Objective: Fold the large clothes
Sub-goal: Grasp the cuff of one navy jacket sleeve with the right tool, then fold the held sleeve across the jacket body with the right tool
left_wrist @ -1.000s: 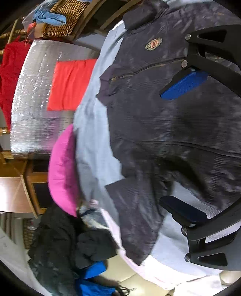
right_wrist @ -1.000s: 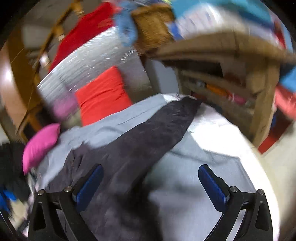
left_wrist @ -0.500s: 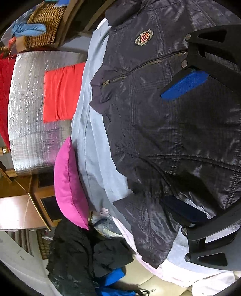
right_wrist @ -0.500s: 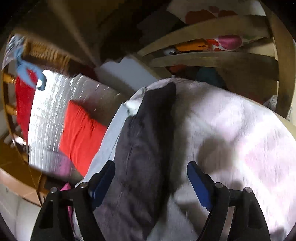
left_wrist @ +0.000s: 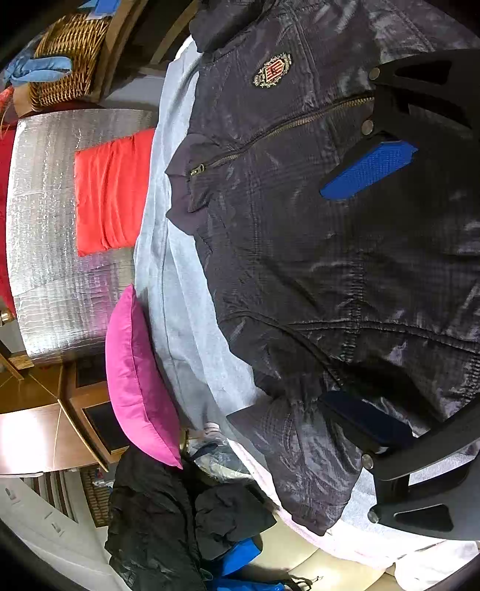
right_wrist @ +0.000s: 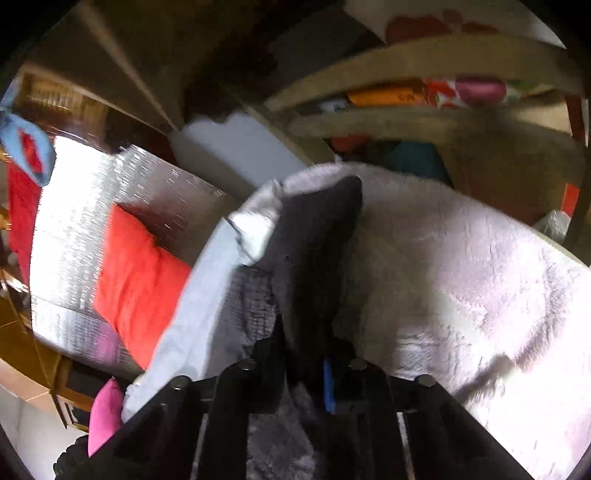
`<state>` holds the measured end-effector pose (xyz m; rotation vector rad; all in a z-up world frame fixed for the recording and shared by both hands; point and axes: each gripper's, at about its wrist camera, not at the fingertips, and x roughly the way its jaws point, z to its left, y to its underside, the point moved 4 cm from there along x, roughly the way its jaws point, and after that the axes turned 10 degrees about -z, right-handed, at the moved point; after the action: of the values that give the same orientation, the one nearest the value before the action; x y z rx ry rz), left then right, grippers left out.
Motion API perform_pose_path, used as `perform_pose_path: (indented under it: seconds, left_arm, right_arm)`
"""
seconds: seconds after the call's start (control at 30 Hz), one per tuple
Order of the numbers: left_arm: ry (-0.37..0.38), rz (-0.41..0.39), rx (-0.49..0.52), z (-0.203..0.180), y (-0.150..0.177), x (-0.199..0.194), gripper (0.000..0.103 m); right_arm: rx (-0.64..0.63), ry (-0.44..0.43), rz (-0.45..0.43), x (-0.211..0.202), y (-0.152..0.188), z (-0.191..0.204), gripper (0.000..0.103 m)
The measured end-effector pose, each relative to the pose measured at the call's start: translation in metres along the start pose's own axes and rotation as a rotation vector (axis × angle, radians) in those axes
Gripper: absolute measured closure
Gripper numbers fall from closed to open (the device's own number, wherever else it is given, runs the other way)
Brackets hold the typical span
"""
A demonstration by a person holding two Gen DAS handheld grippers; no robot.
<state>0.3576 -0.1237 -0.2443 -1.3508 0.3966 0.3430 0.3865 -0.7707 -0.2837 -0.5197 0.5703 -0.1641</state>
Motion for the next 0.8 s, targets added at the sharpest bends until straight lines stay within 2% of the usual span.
perform_pose_path:
  seconds: [0.07, 0.23, 0.33, 0.43, 0.57, 0.67, 0.77, 0.8]
  left_arm:
    - [0.006, -0.003, -0.01, 0.002, -0.002, -0.004, 0.0]
    - [0.032, -0.034, -0.057, 0.012, -0.01, -0.021, 0.0]
    - [0.046, -0.044, -0.092, 0.02, -0.013, -0.032, 0.0]
    - [0.058, -0.046, -0.129, 0.029, -0.012, -0.041, 0.0]
    - [0.058, -0.064, -0.154, 0.042, -0.012, -0.052, 0.0]
    - [0.028, -0.078, -0.146, 0.052, -0.009, -0.057, 0.0]
    - [-0.004, -0.084, -0.131, 0.064, 0.0, -0.059, 0.0]
    - [-0.014, -0.071, -0.126, 0.066, 0.004, -0.056, 0.0]
  right_arm:
    - [-0.034, -0.036, -0.03, -0.017, 0.002, 0.018, 0.091]
    - [-0.105, -0.206, -0.093, -0.078, 0.012, 0.084, 0.091]
    - [-0.155, -0.286, -0.08, -0.108, 0.031, 0.128, 0.091]
    - [-0.204, -0.311, -0.036, -0.125, 0.059, 0.164, 0.091]
    - [-0.159, -0.369, 0.054, -0.134, 0.106, 0.189, 0.091]
    - [-0.152, -0.356, 0.091, -0.137, 0.141, 0.197, 0.091]
    - [-0.066, -0.355, 0.045, -0.151, 0.139, 0.169, 0.09]
    - [-0.039, -0.349, 0.052, -0.151, 0.132, 0.155, 0.082]
